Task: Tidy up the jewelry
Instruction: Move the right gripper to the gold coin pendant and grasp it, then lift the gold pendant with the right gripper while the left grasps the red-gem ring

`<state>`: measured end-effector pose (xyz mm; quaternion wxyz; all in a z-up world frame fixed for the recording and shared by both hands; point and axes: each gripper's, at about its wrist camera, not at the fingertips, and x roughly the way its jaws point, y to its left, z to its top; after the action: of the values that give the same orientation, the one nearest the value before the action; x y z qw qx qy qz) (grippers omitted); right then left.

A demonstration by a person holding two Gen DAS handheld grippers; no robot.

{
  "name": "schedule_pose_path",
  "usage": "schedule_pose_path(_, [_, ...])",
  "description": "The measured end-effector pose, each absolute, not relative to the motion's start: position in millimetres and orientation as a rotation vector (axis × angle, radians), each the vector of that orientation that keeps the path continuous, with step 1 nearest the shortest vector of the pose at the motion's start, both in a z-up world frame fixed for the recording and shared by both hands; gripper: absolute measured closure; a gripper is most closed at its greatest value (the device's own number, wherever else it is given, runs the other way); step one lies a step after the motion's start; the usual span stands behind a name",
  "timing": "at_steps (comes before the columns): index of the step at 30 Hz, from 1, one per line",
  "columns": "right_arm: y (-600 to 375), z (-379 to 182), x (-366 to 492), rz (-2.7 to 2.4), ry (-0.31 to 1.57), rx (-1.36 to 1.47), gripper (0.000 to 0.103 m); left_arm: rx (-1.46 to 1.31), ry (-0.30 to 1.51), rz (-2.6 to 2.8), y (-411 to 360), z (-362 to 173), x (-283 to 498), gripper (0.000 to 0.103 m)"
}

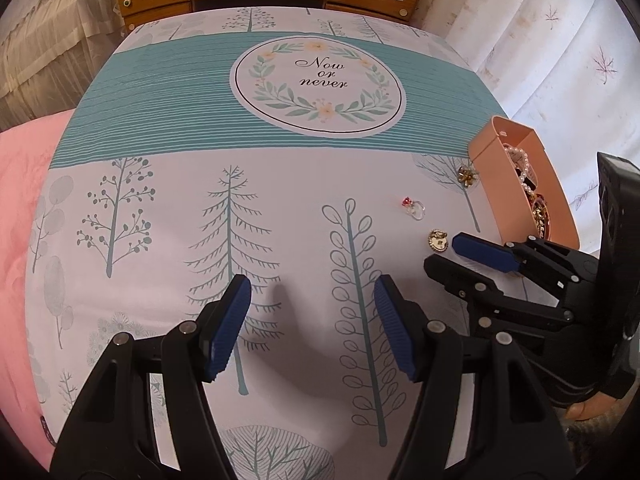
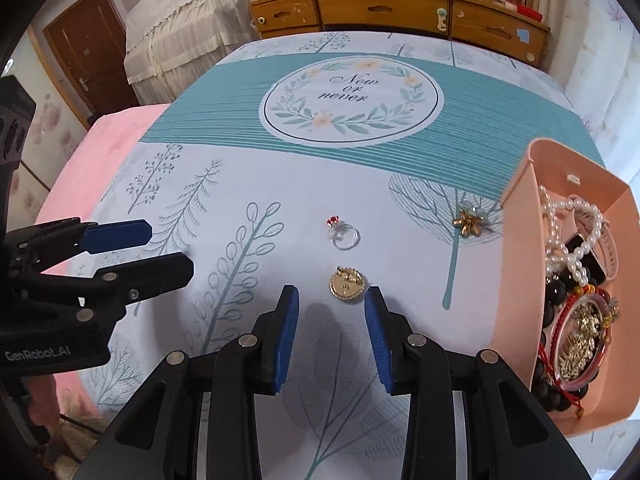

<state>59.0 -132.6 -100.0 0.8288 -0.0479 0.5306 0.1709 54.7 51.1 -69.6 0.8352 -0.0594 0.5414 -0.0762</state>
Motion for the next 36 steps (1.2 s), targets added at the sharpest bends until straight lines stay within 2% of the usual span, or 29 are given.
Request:
schedule_pose_path(10, [-118.4,-105.3,56.8,0.344,1.073,-0.201,0.069,-0.134,1.150,-0.163,50.4,-71.9,57.5,0.042])
schedule_pose_path(12, [-114.6,-106.5,55.5,0.330,1.054,-0.241,0.077,-0.130,1.147,-0.161,49.8,-71.4,57.7,0.042])
schedule_pose_path(15, [-113.1,-107.2,53.4,0.329,1.039,-0.270,0.083,-0.130,1.148,-0.162,48.9,-71.4,57.9,0.042])
schedule_pose_path(28, [-147.6,-98.2,31.2,0.339,1.048,-0.156,0.084,-0.083,1.145,-0.231,17.7,-75.6,87.8,0.042])
schedule_pose_path(36, [-172.4,-91.0,18.9,0.331,1.044,-0.067,0.084,-0.154,1.198,-0.235,-14.3,-87.8,113.7,0.042])
